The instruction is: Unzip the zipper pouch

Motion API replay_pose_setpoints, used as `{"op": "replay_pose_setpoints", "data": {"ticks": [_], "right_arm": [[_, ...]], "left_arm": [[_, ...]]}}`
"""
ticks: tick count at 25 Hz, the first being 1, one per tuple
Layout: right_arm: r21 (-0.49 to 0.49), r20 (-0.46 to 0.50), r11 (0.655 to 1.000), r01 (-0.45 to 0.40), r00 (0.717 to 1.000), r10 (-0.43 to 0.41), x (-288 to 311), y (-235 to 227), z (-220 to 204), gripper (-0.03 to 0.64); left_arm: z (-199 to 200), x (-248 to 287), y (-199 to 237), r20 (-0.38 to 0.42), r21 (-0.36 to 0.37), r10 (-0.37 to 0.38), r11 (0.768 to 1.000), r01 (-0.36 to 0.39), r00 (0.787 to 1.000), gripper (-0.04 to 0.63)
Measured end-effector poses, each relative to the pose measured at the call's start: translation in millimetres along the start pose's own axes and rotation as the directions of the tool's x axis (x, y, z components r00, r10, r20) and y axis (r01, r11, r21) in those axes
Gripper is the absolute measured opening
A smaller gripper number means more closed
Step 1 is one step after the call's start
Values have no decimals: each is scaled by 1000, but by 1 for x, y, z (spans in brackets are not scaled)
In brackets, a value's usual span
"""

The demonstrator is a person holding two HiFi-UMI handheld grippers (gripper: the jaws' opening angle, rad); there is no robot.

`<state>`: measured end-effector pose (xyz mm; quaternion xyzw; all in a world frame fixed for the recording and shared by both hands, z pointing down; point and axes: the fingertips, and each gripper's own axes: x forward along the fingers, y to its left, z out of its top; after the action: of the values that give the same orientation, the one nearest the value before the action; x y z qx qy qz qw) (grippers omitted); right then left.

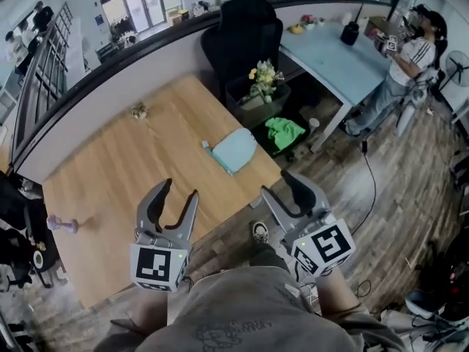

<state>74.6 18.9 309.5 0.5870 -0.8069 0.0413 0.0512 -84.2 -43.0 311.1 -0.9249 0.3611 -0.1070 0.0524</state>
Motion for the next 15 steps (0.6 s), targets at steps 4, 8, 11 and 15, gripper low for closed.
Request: {"op": "replay_pose_setpoints", "data": {"ticks": [4, 8, 11, 15], "right_arm": [[-17, -24, 995, -103, 994, 102, 30, -45, 4, 192], [-27, -41, 982, -189, 981, 188, 58, -84, 4, 192], [-33, -45, 967, -253, 967, 251, 77, -105, 5, 192], [-37, -50, 947, -320, 947, 318, 97, -119, 3, 192]], "left_arm": [[7, 36, 2, -36, -13, 94, 995, -94, 995, 199], [11, 67, 5, -64, -26, 187, 982, -189, 980, 199], [12, 81, 8, -86, -35, 258, 965, -262, 962, 199], [10, 89, 13, -112, -42, 330, 941, -336, 937, 199]]}}
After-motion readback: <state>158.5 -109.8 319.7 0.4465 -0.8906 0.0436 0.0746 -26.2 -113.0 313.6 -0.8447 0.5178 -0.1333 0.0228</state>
